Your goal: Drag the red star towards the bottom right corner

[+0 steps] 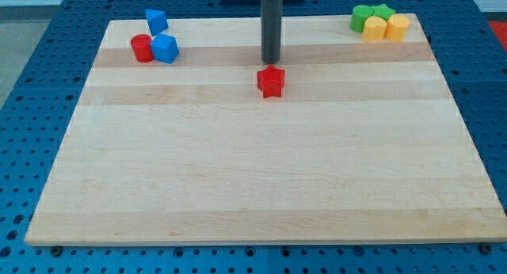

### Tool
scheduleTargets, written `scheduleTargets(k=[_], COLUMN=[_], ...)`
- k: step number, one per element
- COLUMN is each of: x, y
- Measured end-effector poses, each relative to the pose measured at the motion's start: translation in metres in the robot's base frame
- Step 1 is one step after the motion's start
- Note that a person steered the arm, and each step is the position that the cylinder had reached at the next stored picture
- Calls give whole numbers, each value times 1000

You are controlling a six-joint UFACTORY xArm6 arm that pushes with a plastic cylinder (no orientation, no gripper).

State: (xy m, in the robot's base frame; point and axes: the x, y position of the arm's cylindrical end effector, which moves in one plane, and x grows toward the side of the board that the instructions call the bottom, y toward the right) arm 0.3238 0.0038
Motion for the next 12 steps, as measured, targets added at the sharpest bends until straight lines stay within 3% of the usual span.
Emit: scheduleTargets(k=[2,3,4,5,6,7,8,10,11,12], x=[92,92,74,94,129,141,141,88,85,128], y=[58,44,-9,-32,-15,38,23,4,44,105])
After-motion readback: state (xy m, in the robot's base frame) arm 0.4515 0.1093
